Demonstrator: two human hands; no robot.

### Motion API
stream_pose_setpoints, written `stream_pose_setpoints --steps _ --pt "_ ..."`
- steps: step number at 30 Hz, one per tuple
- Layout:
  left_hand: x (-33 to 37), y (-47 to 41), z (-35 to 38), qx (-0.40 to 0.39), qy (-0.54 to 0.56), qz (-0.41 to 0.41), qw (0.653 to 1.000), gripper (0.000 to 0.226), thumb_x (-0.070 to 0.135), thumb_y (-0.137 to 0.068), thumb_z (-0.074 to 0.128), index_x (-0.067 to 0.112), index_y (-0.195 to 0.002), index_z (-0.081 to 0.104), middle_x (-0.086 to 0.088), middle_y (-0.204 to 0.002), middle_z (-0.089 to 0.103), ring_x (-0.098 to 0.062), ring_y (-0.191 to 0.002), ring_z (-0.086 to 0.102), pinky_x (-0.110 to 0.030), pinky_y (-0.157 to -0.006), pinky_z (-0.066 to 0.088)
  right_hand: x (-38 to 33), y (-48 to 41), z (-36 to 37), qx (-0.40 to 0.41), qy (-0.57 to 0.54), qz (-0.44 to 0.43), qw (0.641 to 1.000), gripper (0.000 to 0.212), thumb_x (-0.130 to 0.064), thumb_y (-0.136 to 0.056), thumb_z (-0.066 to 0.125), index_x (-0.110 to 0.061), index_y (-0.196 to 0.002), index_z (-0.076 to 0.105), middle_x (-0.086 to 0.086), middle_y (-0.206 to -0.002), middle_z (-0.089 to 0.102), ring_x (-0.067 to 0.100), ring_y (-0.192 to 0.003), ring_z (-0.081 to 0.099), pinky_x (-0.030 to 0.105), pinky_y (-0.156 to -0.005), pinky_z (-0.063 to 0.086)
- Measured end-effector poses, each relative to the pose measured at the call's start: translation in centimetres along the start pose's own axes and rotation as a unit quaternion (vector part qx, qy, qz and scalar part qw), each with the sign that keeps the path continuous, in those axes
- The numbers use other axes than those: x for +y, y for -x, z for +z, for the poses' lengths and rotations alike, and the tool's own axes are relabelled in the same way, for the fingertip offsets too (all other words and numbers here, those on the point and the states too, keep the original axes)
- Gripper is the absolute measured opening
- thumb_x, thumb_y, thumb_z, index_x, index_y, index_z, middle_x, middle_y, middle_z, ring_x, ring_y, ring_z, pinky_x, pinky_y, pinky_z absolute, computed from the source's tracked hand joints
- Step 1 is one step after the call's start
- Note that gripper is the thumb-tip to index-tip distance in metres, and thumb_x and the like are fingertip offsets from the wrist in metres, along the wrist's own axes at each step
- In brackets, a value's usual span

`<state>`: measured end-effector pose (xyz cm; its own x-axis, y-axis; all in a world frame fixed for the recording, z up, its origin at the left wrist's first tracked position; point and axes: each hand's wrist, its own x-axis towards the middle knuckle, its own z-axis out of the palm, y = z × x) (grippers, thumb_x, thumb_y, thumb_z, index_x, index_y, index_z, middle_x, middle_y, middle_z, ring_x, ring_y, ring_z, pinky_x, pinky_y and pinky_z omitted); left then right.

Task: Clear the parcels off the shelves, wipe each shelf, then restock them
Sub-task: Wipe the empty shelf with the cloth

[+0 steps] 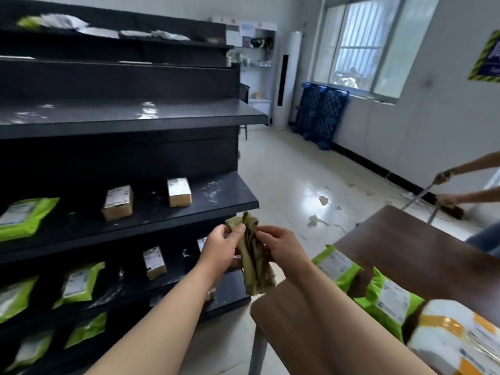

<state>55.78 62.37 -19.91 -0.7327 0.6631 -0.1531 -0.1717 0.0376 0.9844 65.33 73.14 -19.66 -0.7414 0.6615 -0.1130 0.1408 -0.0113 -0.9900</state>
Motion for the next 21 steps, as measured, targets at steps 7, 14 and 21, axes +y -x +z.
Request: stream_pose_setpoints --steps 7,14,21 --pt "3.6 -0.1 -11.4 0.085 -0.044 0.042 0.995 0.013 0.019 -0.088 0.068 0.009 -0.096 0.063 -0.012 -0.091 0.073 -0.028 -0.081 0.071 -0.051 -0.068 0.059 -4.1 -2.1 11.0 -0.105 0.082 -0.054 0.990 0.021 -0.015 -0.093 0.060 -0.015 -0.109 0.073 -0.001 -0.093 0.074 0.011 -0.085 0.068 0.026 -0.077 0.055" --pt "6.7 -0.1 -22.9 0.182 -0.123 0.070 0.973 0.024 0.016 -0.085 0.068 0.020 -0.104 0.055 -0.003 -0.097 0.069 -0.020 -0.088 0.068 -0.042 -0.075 0.058 -7.3 -4.2 22.1 -0.122 0.046 -0.042 0.991 0.010 -0.021 -0.087 0.067 -0.012 -0.083 0.066 0.002 -0.074 0.066 0.012 -0.066 0.060 0.029 -0.063 0.051" --pt "9.4 1.0 -33.2 0.295 -0.219 0.095 0.925 0.017 0.019 -0.087 0.059 0.032 -0.093 0.049 0.003 -0.086 0.062 -0.013 -0.069 0.059 -0.024 -0.055 0.047 -9.8 -6.6 32.5 -0.123 0.018 -0.034 0.992 0.010 -0.015 -0.092 0.052 -0.013 -0.087 0.060 0.005 -0.077 0.063 0.017 -0.067 0.057 0.029 -0.057 0.048"
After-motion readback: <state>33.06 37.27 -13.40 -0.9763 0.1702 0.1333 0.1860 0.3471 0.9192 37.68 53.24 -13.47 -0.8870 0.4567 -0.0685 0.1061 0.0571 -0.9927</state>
